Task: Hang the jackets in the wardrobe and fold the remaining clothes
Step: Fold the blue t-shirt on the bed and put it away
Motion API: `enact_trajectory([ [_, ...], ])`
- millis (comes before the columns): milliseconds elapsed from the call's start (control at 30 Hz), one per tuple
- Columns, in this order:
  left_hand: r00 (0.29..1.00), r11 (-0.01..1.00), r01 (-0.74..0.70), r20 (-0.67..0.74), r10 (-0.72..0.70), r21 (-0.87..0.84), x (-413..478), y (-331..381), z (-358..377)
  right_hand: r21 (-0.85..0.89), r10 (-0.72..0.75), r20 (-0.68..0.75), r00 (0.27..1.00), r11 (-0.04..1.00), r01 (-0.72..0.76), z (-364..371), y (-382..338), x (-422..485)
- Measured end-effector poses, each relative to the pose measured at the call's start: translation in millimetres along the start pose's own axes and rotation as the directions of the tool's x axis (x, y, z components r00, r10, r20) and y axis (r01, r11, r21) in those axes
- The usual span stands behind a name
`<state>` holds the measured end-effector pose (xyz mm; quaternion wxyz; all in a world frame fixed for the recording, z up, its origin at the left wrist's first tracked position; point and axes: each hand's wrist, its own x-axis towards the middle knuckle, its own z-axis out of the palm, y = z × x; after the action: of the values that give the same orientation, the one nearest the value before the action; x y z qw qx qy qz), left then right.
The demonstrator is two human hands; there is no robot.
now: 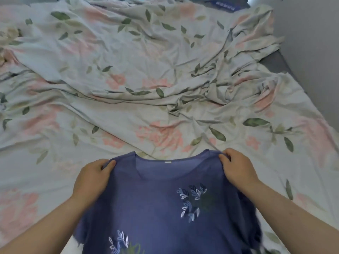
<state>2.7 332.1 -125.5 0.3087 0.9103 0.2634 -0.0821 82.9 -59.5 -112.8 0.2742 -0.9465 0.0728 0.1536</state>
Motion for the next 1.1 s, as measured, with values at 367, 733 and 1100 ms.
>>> enact_trajectory([
  [367,0.893,0.927,-0.204,-0.327,0.308,0.316,175,31,72,-0.379,-0.402,-0.375,0.835,0.889,0.258,66,-6,170],
  [733,0.878,0.904,-0.151,-0.365,0.309,0.4,239,39,84,-0.414,-0.455,-0.384,0.803,0.863,0.291,69,-14,259],
  [1100,0.909,0.909,-0.094,-0.338,0.245,0.407,240,38,86,-0.119,-0.41,-0.244,0.879,0.912,0.392,40,-15,237],
])
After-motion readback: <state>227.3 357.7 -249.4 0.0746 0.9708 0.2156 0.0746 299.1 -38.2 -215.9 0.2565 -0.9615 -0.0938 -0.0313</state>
